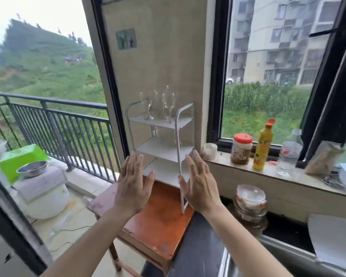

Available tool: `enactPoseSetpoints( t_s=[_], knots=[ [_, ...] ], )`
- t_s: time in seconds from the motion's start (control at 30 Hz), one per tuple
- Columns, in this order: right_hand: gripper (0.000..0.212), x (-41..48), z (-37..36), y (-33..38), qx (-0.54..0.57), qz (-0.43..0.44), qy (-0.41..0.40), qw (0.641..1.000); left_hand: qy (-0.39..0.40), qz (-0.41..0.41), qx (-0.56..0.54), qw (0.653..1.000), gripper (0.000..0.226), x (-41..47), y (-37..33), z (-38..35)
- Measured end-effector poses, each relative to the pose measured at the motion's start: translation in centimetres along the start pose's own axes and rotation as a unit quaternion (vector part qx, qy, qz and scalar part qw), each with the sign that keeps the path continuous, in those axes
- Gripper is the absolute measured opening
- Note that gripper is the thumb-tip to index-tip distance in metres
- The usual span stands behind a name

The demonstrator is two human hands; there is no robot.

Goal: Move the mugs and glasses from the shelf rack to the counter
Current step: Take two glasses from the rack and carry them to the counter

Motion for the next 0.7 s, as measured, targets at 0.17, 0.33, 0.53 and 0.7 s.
enactPoseSetpoints(
  t_s=[0.17,0.33,0.53,0.7],
  knots=[
    [0.062,5.6,-6.1,0.9,0.005,0.022,0.055,0.998,0.019,0.033,-0.022,0.999,0.068,6.1,5.4,-3.8],
    [0.061,10.5,-11.3,0.8,0.026,-0.017,0.052,0.998,0.068,0.047,-0.096,0.992,0.07,12.7,10.6,-9.1],
    [0.07,17.3,-18.7,-1.1,0.107,-0.223,0.042,0.968,0.139,0.05,-0.164,0.975,0.074,20.8,15.1,-15.0],
    [0.064,20.7,-21.4,-3.5,0.069,-0.348,-0.056,0.933,0.162,0.102,-0.235,0.953,0.068,26.4,17.8,-19.4]
  ],
)
Point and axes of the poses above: each hand's wrist, its own x-axis towards the middle knuckle, its own z-axis out of the back of the hand, y = z × x, the point moved 6 cm from there along x, towards the middle knuckle, and after that the axes turned 3 degrees about -y, right-handed, at the moved point
